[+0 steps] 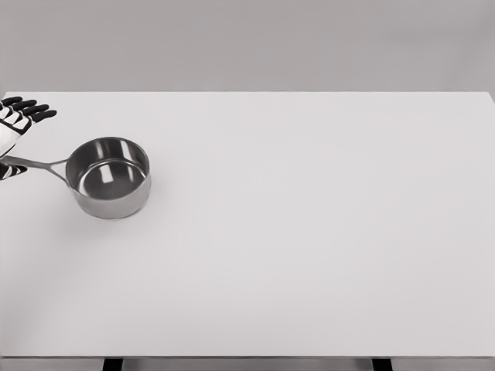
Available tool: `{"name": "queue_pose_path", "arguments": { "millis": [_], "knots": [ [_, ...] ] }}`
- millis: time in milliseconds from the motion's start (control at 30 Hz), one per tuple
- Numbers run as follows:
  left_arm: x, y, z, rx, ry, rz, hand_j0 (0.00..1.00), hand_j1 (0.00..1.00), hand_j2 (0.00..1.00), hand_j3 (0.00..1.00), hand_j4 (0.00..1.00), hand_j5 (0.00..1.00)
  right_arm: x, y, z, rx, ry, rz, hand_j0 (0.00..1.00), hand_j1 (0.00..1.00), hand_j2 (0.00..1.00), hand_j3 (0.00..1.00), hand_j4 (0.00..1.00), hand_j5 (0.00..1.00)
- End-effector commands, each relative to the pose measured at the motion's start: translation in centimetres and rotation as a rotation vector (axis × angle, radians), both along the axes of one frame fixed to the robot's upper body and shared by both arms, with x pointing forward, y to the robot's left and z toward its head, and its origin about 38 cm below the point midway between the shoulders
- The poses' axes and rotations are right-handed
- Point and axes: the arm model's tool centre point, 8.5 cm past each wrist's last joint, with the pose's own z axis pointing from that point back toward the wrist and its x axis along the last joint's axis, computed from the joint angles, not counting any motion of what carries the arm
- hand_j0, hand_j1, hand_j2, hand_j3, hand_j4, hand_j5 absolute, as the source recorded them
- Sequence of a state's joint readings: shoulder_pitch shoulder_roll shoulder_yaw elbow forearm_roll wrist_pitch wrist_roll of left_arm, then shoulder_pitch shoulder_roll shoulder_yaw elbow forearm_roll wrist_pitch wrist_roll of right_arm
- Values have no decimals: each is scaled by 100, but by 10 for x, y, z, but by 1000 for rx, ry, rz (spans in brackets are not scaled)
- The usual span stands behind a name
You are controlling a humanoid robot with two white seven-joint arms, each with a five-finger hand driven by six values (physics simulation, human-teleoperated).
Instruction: Rotate pot handle
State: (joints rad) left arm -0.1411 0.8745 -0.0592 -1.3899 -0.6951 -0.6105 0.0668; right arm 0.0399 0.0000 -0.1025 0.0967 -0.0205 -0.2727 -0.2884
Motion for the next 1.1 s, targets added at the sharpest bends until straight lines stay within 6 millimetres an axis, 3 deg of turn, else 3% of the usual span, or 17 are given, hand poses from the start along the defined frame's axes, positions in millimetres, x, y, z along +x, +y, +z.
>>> {"name": "queue_pose_path", "arguments": {
  "millis": [0, 433, 567, 967, 1067],
  "knots": [
    [0, 3, -1, -6, 3, 8, 100, 100, 100, 100, 100, 100, 0, 0, 0, 0, 0, -1, 100, 100, 100, 100, 100, 100],
    [-2, 3, -3, -7, 11, 7, 100, 100, 100, 100, 100, 100, 0, 0, 0, 0, 0, -1, 100, 100, 100, 100, 100, 100],
    [-6, -21, 8, -10, -23, -69, 100, 100, 100, 100, 100, 100, 0, 0, 0, 0, 0, -1, 100, 100, 100, 100, 100, 100],
    [-16, -20, 17, 1, -14, -94, 100, 100, 100, 100, 100, 100, 0, 0, 0, 0, 0, -1, 100, 100, 100, 100, 100, 100],
    [-18, -19, 31, -13, -25, -109, 100, 100, 100, 100, 100, 100, 0, 0, 0, 0, 0, -1, 100, 100, 100, 100, 100, 100]
  ]
}}
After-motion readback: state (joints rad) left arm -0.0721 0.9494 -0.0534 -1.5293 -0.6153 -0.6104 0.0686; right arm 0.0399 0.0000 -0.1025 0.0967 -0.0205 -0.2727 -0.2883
